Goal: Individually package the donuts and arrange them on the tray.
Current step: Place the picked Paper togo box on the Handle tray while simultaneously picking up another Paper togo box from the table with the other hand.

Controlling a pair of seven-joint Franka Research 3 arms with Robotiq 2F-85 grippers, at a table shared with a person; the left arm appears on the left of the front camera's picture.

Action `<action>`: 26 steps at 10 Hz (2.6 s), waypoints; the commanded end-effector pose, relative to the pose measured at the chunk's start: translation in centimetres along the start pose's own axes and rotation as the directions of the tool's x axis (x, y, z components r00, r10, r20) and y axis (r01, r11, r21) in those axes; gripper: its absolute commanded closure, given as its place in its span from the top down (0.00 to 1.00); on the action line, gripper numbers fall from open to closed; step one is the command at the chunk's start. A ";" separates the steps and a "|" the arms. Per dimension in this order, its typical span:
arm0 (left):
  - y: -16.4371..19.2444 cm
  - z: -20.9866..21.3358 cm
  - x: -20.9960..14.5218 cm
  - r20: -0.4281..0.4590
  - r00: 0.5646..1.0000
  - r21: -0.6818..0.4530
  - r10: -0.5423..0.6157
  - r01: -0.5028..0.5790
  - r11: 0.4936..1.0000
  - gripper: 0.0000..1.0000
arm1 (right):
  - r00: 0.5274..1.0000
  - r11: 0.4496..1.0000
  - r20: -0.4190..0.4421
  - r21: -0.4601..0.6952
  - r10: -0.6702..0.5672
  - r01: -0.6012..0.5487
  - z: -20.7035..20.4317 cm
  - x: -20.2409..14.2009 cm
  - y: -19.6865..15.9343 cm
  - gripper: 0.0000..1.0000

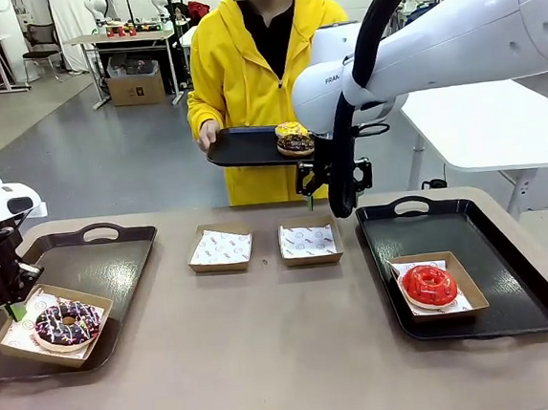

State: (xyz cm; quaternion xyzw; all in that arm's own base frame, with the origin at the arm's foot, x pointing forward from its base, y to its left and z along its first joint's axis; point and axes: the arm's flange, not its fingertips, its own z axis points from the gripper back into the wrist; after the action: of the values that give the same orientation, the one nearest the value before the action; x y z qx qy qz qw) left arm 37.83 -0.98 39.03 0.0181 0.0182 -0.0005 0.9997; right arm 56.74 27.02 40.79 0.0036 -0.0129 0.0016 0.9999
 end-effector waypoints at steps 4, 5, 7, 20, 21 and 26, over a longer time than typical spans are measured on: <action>-0.5 -1.0 0.7 0.034 0.999 -0.026 -0.032 0.033 0.999 0.01 | 0.999 0.999 -0.021 0.029 -0.029 0.030 -2.4 -0.5 -0.6 1.00; -0.8 -1.5 0.8 0.063 0.998 -0.026 -0.019 0.021 0.999 0.01 | 0.999 0.998 -0.024 0.047 -0.032 0.033 -3.2 -0.4 -0.8 1.00; -1.1 -2.1 1.0 0.093 0.996 -0.044 -0.010 0.014 0.999 0.01 | 0.999 0.997 -0.032 0.069 -0.036 0.038 -4.8 -0.2 -0.9 1.00; -1.2 -2.9 0.0 0.068 0.990 -0.046 -0.127 0.131 0.990 1.00 | 0.998 0.994 -0.043 0.097 -0.039 0.043 -7.9 0.6 -1.2 0.04; -1.4 -2.9 -0.1 0.069 0.989 -0.046 -0.133 0.136 0.990 1.00 | 0.998 0.994 -0.045 0.102 -0.045 0.049 -7.9 0.6 -1.3 0.00; -0.2 -1.5 -1.4 0.068 0.990 -0.201 -0.120 0.132 0.971 0.99 | 0.994 0.992 -0.058 0.088 -0.091 0.096 -6.7 -0.1 -2.0 0.00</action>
State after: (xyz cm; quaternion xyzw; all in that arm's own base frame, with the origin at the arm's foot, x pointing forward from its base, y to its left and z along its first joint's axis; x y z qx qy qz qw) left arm 39.52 -2.21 37.46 -0.0365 -0.0093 -0.0536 0.9978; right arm 57.67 25.77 33.60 0.0454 0.0126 -0.0368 0.9982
